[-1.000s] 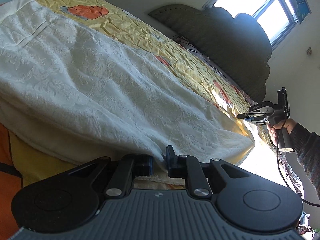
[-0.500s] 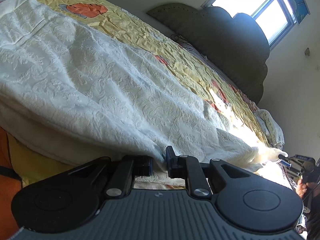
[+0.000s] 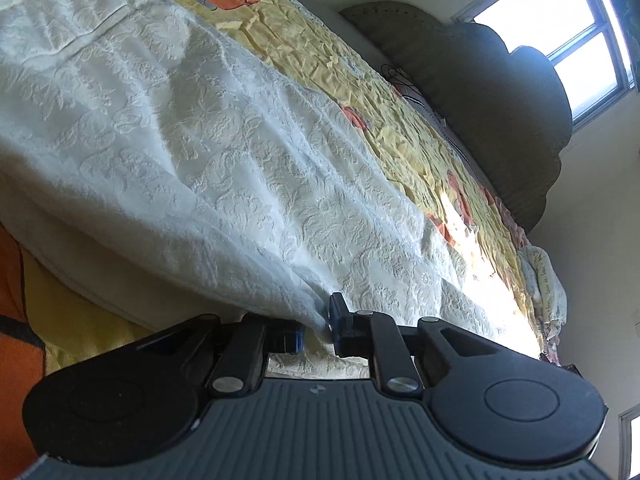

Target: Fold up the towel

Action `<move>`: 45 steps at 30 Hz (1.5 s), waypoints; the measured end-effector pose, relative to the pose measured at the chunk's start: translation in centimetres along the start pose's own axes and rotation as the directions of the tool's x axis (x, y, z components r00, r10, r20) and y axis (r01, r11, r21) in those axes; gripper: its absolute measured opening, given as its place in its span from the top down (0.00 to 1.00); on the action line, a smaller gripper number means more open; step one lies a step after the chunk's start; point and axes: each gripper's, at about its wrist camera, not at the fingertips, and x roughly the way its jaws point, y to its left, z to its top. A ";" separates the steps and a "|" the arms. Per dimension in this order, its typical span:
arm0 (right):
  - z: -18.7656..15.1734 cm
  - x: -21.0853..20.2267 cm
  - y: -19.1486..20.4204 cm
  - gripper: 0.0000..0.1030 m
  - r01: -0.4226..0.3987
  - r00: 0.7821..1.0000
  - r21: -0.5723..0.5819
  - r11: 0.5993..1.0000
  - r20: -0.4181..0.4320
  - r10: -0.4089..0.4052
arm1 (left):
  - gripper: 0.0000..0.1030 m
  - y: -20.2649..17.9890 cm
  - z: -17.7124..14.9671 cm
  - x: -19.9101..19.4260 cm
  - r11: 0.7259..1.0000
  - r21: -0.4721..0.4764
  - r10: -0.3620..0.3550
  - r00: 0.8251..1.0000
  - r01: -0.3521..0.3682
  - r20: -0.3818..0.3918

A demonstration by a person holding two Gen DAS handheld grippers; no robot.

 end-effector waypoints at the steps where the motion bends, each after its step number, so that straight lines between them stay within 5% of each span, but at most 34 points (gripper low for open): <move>1: 0.2 0.3 -0.1 0.89 0.005 1.000 -0.011 1.000 -0.007 -0.006 | 0.88 -0.5 0.0 -0.2 0.999 0.026 0.025 0.999 -0.025 0.021; 6: 1.0 -3.3 2.2 0.94 -0.078 0.995 -0.105 0.991 0.052 0.084 | 0.92 -2.2 0.4 -1.8 0.995 0.087 0.047 0.998 -0.052 0.051; 10: 0.9 -2.7 -2.6 0.93 0.036 0.999 -0.049 0.998 -0.033 -0.038 | 0.92 -1.2 -0.4 -0.7 0.992 0.101 0.083 0.996 -0.079 -0.027; 14: 0.4 -3.3 -3.9 0.92 -0.011 1.000 0.013 1.000 -0.010 0.011 | 0.92 -1.5 -0.6 -0.7 0.987 0.137 0.090 0.996 -0.087 -0.018; 17: 1.1 -3.9 -3.5 0.91 0.010 1.000 0.014 1.000 0.005 -0.010 | 0.79 -0.9 -0.2 -1.0 0.991 0.119 0.066 0.997 -0.061 -0.040; 19: 1.9 -5.2 -2.4 0.82 0.066 0.992 -0.007 0.998 0.108 -0.065 | 0.73 -0.7 -0.1 -1.3 0.995 0.094 0.044 0.998 -0.040 -0.041; 21: 2.4 -5.7 0.2 0.52 0.122 0.975 -0.115 0.986 0.199 -0.097 | 0.65 -0.8 -0.3 -1.9 0.995 0.085 0.046 0.999 -0.045 -0.013; 23: 2.2 -4.8 3.2 0.32 0.130 0.977 -0.249 0.960 0.199 -0.081 | 0.56 -0.9 -0.3 -2.3 0.996 0.081 0.047 0.999 -0.047 0.001; 24: 1.9 -3.7 5.0 0.30 0.114 0.985 -0.339 0.934 0.160 -0.062 | 0.50 -0.9 -0.3 -2.5 0.996 0.079 0.051 0.999 -0.051 0.007; 27: 0.7 1.3 8.8 0.30 0.041 0.999 -0.479 0.877 -0.009 -0.052 | 0.49 -1.1 -0.2 -3.0 0.995 0.073 0.060 0.998 -0.061 0.023; 33: -1.5 10.7 9.6 0.31 -0.027 0.957 -0.500 0.866 -0.262 -0.122 | 0.47 -0.2 -0.2 -2.6 0.999 0.022 0.046 0.998 -0.047 0.031; 36: -1.9 11.8 8.7 0.34 -0.033 0.968 -0.577 0.816 -0.221 -0.117 | 0.46 -0.2 -0.3 -2.0 0.999 0.034 0.036 0.998 -0.038 0.049; 38: -0.3 11.4 6.7 0.42 -0.058 0.979 -0.487 0.872 -0.200 -0.046 | 0.74 -0.3 -0.5 -1.9 0.988 0.080 0.124 0.990 -0.130 0.073; 41: 1.4 11.0 3.9 0.74 -0.073 0.980 -0.350 0.934 -0.199 0.002 | 0.78 1.1 -0.4 -2.0 0.995 0.055 0.085 0.994 -0.089 0.065; 45: 0.1 9.4 5.5 0.73 0.025 0.987 -0.356 0.934 -0.139 -0.080 | 0.80 0.5 -0.3 -2.1 0.989 0.101 0.103 0.993 -0.109 0.064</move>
